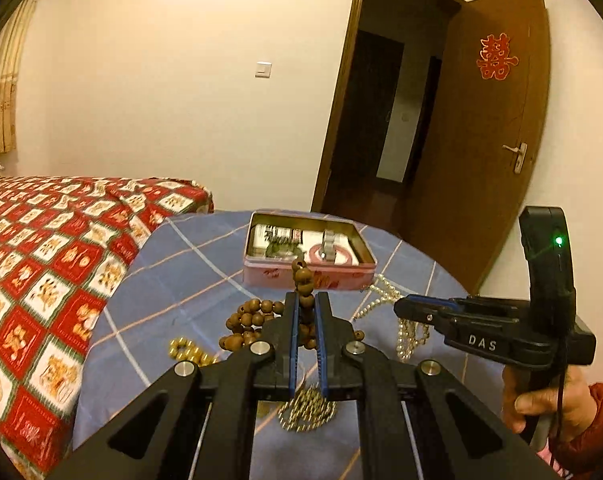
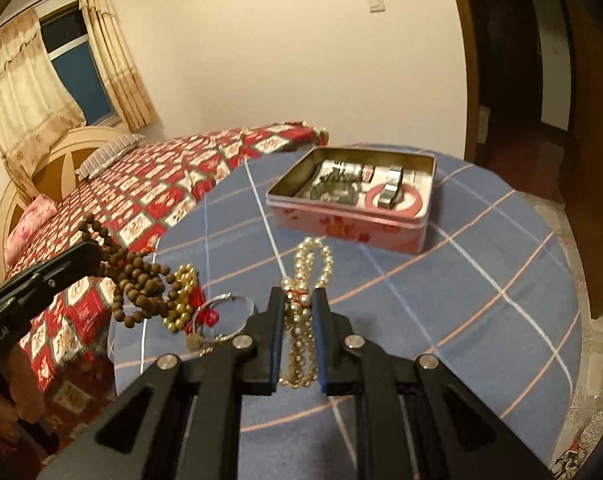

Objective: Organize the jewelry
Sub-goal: 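Carry the wooden beads and pearl necklace into the tin and open both tools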

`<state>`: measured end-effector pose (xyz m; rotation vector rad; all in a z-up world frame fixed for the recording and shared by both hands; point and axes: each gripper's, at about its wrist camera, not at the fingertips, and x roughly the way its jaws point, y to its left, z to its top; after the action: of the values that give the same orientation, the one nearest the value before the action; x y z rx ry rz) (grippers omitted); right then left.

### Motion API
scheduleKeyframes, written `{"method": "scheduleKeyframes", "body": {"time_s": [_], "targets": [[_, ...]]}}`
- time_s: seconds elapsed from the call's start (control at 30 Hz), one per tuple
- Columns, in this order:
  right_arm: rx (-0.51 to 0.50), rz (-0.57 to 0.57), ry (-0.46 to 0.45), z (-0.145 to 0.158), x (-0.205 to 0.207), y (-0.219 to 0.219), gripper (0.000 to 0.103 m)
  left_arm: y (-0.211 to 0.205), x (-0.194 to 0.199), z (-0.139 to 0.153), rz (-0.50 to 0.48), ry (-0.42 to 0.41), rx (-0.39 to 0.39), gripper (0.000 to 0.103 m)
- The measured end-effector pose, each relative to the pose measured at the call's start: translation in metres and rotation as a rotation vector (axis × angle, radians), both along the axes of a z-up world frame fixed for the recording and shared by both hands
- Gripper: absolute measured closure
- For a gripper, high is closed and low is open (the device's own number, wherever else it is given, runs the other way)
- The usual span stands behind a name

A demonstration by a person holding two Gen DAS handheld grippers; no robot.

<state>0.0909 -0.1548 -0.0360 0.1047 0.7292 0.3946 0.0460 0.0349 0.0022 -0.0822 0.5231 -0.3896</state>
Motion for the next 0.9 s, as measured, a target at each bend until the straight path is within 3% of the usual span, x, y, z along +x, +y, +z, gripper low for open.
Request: {"method": "scheduleKeyframes", "body": {"time_s": [0.57, 0.9], "targets": [[0.044, -0.094, -0.139, 0.060, 0.067, -0.028, 0.086, -0.033, 0.086, 0.046, -0.030, -0.120, -0.065, 0.096], [0.045, -0.144, -0.170, 0.058, 0.114, -0.033, 0.086, -0.050, 0.153, 0.037, -0.009, -0.109, -0.107, 0.096]]}}
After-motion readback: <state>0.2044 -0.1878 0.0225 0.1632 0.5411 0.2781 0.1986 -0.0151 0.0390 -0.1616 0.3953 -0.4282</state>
